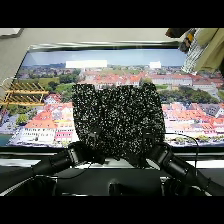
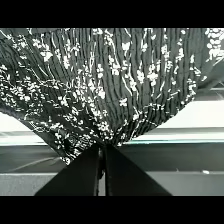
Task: Fold the clothes and pants, and hang the long-sleeved shirts on hangers.
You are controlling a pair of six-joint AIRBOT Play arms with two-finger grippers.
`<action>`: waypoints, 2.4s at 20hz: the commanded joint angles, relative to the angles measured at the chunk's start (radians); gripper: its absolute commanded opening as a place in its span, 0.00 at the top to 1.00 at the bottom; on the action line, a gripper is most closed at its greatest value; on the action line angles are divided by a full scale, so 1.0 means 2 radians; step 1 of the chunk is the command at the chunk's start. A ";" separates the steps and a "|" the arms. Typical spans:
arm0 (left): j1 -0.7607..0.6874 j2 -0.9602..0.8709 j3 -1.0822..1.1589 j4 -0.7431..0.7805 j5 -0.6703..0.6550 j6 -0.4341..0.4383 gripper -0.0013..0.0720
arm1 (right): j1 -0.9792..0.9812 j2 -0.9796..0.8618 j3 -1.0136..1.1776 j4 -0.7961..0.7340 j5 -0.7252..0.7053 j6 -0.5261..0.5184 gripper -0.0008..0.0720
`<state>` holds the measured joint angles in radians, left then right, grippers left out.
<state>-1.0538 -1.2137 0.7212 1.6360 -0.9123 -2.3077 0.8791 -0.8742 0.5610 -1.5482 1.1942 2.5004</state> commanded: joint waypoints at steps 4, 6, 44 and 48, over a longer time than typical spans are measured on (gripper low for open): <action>0.012 0.050 0.053 -0.018 -0.113 0.034 0.94 | 0.000 0.011 0.084 -0.060 0.104 -0.011 0.94; 0.024 0.090 0.083 -0.018 -0.147 0.042 0.94 | 0.000 0.011 0.130 -0.080 0.138 -0.024 0.94; 0.255 -0.035 0.134 -0.269 -0.020 0.226 0.41 | -0.225 -0.162 0.191 0.066 -0.071 -0.146 0.94; 0.253 -0.037 0.143 -0.228 -0.052 0.224 0.42 | -0.225 -0.162 0.191 0.073 -0.071 -0.149 0.94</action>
<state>-0.5453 -1.2842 0.9939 1.1290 -0.9733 -1.8679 0.4290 -1.1980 0.9413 -1.4158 1.0538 2.2070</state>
